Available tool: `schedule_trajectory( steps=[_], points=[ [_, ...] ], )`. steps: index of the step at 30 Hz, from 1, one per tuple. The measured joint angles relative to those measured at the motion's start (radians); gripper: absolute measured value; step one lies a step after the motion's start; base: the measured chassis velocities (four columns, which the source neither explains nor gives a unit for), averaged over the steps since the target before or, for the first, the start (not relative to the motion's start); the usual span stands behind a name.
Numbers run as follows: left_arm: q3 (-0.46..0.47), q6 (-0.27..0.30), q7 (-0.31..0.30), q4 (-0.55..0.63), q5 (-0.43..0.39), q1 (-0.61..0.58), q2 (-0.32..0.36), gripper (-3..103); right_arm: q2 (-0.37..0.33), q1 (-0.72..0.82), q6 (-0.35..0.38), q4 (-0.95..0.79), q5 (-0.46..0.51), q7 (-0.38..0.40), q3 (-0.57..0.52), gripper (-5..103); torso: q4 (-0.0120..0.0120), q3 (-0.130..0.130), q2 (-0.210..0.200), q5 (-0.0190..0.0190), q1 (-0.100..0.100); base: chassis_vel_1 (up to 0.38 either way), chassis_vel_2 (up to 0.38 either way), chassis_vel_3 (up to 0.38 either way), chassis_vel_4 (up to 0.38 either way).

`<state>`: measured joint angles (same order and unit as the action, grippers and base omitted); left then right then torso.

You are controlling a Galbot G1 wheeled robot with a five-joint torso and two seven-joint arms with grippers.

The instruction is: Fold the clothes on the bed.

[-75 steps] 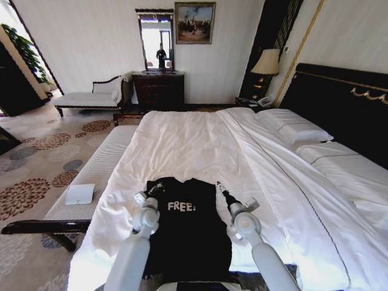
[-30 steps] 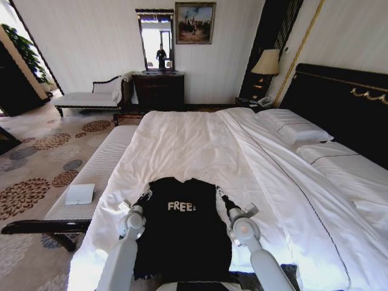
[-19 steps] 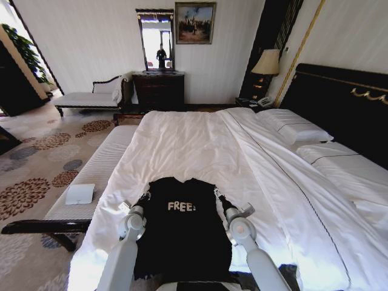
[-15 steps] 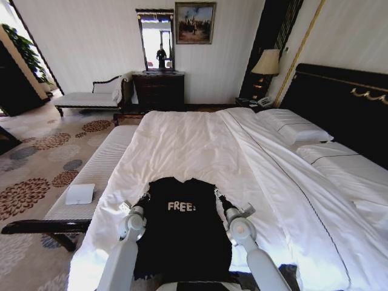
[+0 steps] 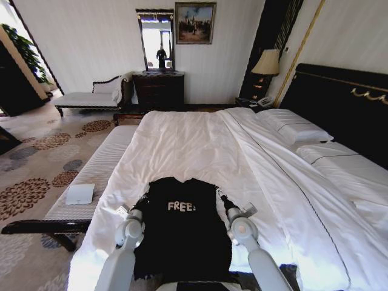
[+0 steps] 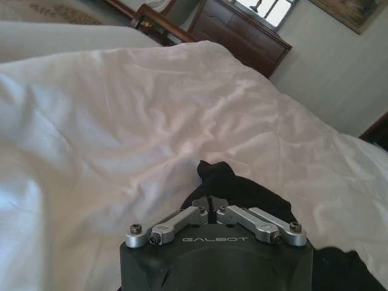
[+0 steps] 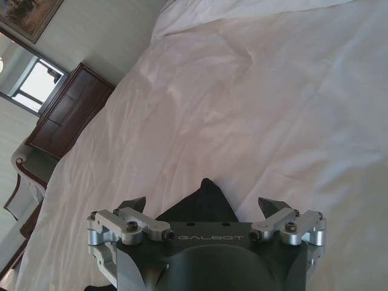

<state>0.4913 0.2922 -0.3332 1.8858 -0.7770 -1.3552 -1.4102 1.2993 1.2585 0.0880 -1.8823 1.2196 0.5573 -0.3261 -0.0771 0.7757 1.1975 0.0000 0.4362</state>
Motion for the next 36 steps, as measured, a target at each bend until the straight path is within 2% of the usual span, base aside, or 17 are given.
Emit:
schedule_trajectory(
  steps=[6, 12, 18, 21, 23, 26, 27, 30, 31, 33, 34, 36],
  points=[
    [-0.051, -0.008, 0.021, 0.061, 0.11, -0.099, 0.061, 1, -0.005, -0.002, 0.0, 0.001, 0.006, -0.006, -0.001, 100, 0.0001, 0.0, 0.0, 0.0, 0.0, 0.0, 0.0, 0.0, 0.0],
    [-0.104, -0.016, 0.023, 0.061, 0.192, -0.126, 0.077, 1, -0.007, -0.006, 0.0, 0.003, 0.01, -0.008, -0.001, 100, 0.0, 0.0, 0.0, -0.0001, 0.0, 0.0, 0.0, 0.0, 0.0],
    [-0.124, -0.016, 0.022, 0.057, 0.227, -0.13, 0.077, -2, -0.005, -0.004, 0.0, 0.003, 0.01, -0.008, -0.006, 100, -0.0002, 0.0, 0.0, -0.0001, 0.0, 0.0, 0.0, 0.0, 0.0],
    [-0.118, -0.012, 0.022, 0.075, 0.244, -0.15, 0.09, 13, -0.004, -0.005, 0.0, 0.006, 0.01, -0.009, -0.006, 100, 0.0, 0.0, 0.0, -0.0001, 0.0, 0.0, 0.0, 0.0, 0.0],
    [-0.114, -0.008, 0.025, 0.084, 0.244, -0.154, 0.095, 13, -0.004, -0.005, 0.0, 0.007, 0.01, -0.009, -0.006, 100, 0.0, 0.0, 0.0, 0.0, 0.0, 0.0, 0.0, 0.0, 0.0],
    [-0.088, 0.004, 0.045, 0.125, 0.232, -0.17, 0.118, 29, -0.003, -0.005, 0.0, 0.012, 0.014, -0.011, -0.01, 100, 0.0001, 0.0, 0.0, 0.0, 0.0, 0.0, 0.0, 0.0, 0.0],
    [-0.088, 0.004, 0.045, 0.125, 0.232, -0.17, 0.118, 29, -0.003, -0.005, 0.0, 0.012, 0.014, -0.011, -0.01, 100, 0.0001, 0.0, 0.0, 0.0, 0.0, 0.0, 0.0, 0.0, 0.0],
    [-0.064, 0.019, 0.058, 0.143, 0.152, -0.137, 0.119, 45, -0.004, -0.005, 0.0, 0.018, 0.018, -0.012, -0.017, 100, 0.0002, 0.0, 0.0, 0.0001, 0.0, 0.0, 0.0, 0.0, 0.0],
    [-0.064, 0.019, 0.058, 0.143, 0.152, -0.137, 0.119, 45, -0.004, -0.005, 0.0, 0.018, 0.018, -0.012, -0.017, 100, 0.0002, 0.0, 0.0, 0.0001, 0.0, 0.0, 0.0, 0.0, 0.0],
    [-0.064, 0.041, 0.04, 0.113, 0.086, -0.073, 0.09, 57, -0.005, -0.002, 0.0, 0.022, 0.019, -0.012, -0.021, 100, 0.0, 0.0, 0.0, 0.0, 0.0, 0.0, 0.0, 0.0, 0.0],
    [-0.064, 0.041, 0.04, 0.113, 0.086, -0.073, 0.09, 57, -0.005, -0.002, 0.0, 0.022, 0.019, -0.012, -0.021, 100, 0.0, 0.0, 0.0, 0.0, 0.0, 0.0, 0.0, 0.0, 0.0],
    [-0.075, 0.062, 0.018, 0.052, 0.041, 0.0, 0.05, 68, -0.008, 0.001, 0.0, 0.022, 0.019, -0.01, -0.023, 100, -0.0001, 0.0, 0.0, 0.0, 0.0, 0.0, 0.0, 0.0, 0.0]
  ],
)
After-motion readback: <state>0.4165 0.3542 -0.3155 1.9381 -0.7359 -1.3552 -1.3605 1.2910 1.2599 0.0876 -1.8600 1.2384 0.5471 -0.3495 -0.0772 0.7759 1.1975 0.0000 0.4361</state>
